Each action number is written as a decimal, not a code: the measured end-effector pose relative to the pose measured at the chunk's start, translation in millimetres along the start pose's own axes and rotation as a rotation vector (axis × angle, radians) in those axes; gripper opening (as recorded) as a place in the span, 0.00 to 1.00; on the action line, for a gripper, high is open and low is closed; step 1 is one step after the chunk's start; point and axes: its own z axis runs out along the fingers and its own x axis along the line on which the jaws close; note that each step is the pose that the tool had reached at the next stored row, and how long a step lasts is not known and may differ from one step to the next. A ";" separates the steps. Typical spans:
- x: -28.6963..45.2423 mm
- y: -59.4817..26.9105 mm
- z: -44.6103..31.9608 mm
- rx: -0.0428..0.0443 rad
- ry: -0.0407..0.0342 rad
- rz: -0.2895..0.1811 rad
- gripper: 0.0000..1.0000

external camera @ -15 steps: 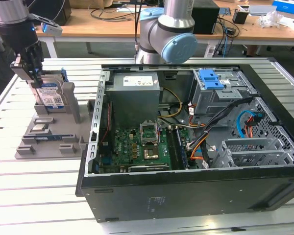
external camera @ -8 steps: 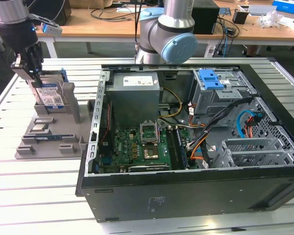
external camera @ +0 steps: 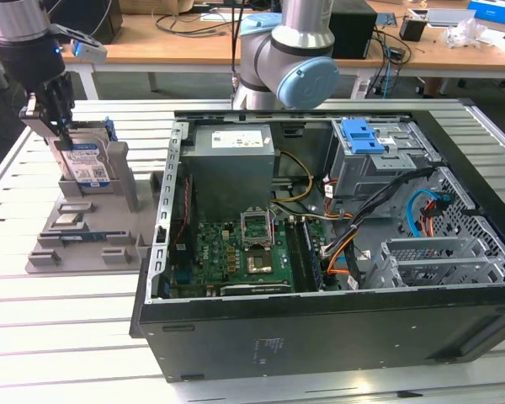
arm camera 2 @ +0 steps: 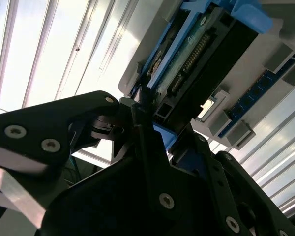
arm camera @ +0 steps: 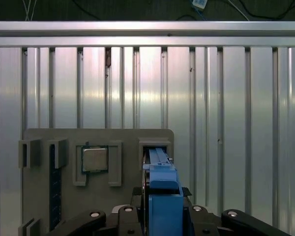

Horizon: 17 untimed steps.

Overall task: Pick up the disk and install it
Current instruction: 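Pick up the disk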

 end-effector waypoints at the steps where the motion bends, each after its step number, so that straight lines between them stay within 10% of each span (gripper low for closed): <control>1: 0.0 0.0 0.1 0.0000 0.0000 0.000 0.36; 17: -0.4 0.4 -25.1 0.0001 0.0000 0.000 0.36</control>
